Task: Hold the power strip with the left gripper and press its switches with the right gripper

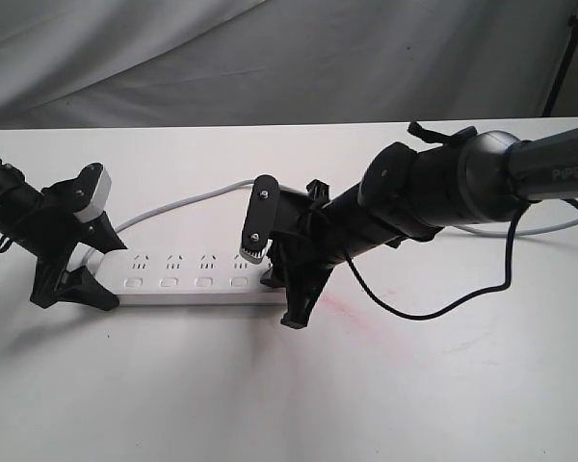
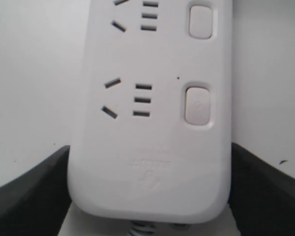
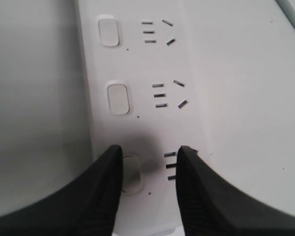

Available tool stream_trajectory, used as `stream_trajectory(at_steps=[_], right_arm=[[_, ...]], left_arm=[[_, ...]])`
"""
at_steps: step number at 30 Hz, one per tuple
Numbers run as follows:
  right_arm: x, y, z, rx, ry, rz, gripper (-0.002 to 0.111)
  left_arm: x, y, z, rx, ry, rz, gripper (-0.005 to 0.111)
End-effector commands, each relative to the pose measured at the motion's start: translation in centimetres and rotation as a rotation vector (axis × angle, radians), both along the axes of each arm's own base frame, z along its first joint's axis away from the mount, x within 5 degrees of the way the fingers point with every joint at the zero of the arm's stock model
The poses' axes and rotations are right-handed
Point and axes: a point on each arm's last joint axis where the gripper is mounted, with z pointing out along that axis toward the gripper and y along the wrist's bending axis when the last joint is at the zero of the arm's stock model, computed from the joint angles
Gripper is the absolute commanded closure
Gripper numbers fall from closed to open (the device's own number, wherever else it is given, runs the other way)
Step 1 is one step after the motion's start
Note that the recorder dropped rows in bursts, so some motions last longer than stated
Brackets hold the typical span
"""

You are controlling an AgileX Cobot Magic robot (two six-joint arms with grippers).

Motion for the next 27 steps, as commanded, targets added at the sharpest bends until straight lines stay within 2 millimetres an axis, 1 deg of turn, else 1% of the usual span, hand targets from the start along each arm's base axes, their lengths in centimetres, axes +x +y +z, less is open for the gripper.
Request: stream_trajectory(at_steps=[1, 11, 18, 27], right_arm=[[0.13, 0.02, -0.01, -0.006, -0.021, -0.008, 0.074], [0.26, -0.01, 0.04, -0.001, -0.029, -0.024, 0.074], [0.46, 0.02, 0.87, 0.01, -0.056, -0.035, 0.074], [0.47, 0.02, 0.78, 0.009, -0.054, -0.035, 0.074]], left_arm=[[0.08, -0.03, 0.02, 0.006, -0.004, 0.006, 0.041], [0.08, -0.03, 0.02, 0.006, -0.004, 0.006, 0.041], [0.08, -0.03, 0.02, 0.006, -0.004, 0.006, 0.041], [0.08, -0.03, 0.02, 0.006, -0.004, 0.006, 0.041]])
